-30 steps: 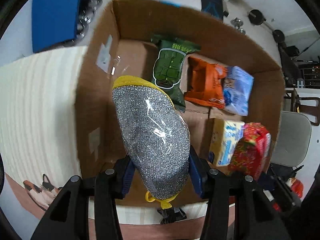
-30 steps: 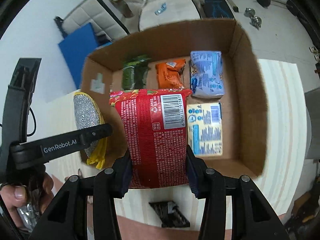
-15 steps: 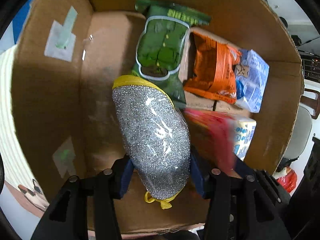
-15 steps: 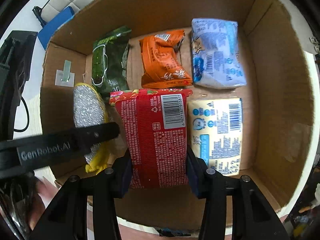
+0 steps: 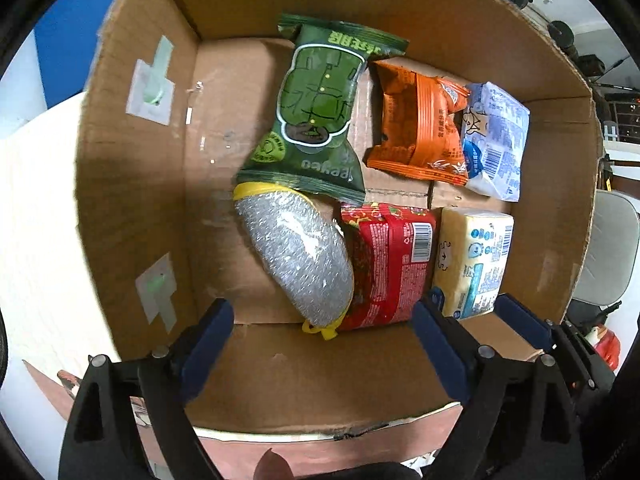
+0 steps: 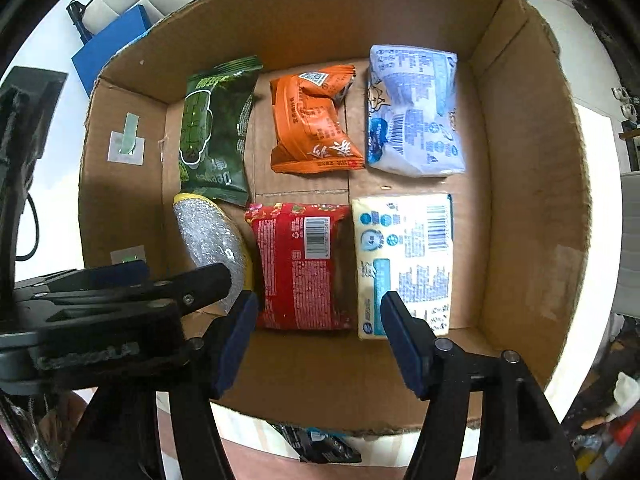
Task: Organize soft objects
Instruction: 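Place both held items into the box and open both grippers, then grasp the lilac cloth toy with the left gripper while the right grasps the black pack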
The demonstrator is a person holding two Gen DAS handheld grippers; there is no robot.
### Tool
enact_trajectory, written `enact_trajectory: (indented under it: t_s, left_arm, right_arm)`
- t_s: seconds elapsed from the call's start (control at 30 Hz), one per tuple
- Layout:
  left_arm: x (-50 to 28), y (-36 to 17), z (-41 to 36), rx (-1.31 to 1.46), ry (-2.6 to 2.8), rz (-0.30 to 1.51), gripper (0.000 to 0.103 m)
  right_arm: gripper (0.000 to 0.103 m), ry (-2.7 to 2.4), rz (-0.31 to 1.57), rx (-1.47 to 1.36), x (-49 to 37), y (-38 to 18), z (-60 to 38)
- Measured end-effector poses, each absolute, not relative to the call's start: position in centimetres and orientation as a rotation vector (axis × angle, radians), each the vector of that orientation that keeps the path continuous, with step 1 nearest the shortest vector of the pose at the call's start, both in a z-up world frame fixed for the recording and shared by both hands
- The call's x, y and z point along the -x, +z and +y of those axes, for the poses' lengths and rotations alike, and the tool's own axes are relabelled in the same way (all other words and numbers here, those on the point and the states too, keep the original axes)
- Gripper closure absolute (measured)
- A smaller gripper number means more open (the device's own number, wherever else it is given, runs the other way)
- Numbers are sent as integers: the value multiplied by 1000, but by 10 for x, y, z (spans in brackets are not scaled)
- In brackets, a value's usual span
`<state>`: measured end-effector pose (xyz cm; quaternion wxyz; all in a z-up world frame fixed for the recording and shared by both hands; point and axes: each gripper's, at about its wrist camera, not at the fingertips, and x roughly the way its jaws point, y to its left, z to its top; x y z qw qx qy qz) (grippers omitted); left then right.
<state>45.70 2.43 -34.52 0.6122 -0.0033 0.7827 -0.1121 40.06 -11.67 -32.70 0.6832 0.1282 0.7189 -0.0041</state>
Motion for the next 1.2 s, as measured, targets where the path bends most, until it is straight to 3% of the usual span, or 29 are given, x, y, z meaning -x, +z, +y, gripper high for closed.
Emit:
enact_trajectory:
  t_s: [0.07, 0.17, 0.2, 0.5, 0.63, 0.8, 1.13, 1.2]
  left_arm:
    - [-452, -338, 27, 1, -242, 1783, 3]
    - [-445, -324, 36, -7, -218, 1736, 2]
    - [-442, -319, 39, -11, -210, 1721, 2]
    - [-375, -248, 95, 42, -56, 1453, 2]
    - [-338, -271, 135, 139, -53, 1443, 2]
    - [-318, -329, 124, -87, -197, 1534, 2]
    - [-315, -395, 67, -596, -360, 1443, 2]
    - [-309, -401, 56, -665, -397, 1423, 16]
  right_arm:
    - [22, -4, 1611, -278, -396, -320, -113]
    - [1, 14, 1607, -275, -388, -312, -117]
    - [0, 17, 1602, -274, -385, -309, -119]
    - [0, 47, 1438, -241, -326, -253, -117]
    - [0, 49, 1394, -263, -263, -244, -113]
    - [0, 60, 1512, -325, -214, -294, -103]
    - [0, 9, 1663, -320, -196, -384, -85]
    - [0, 8, 1687, -302, -194, -395, -82]
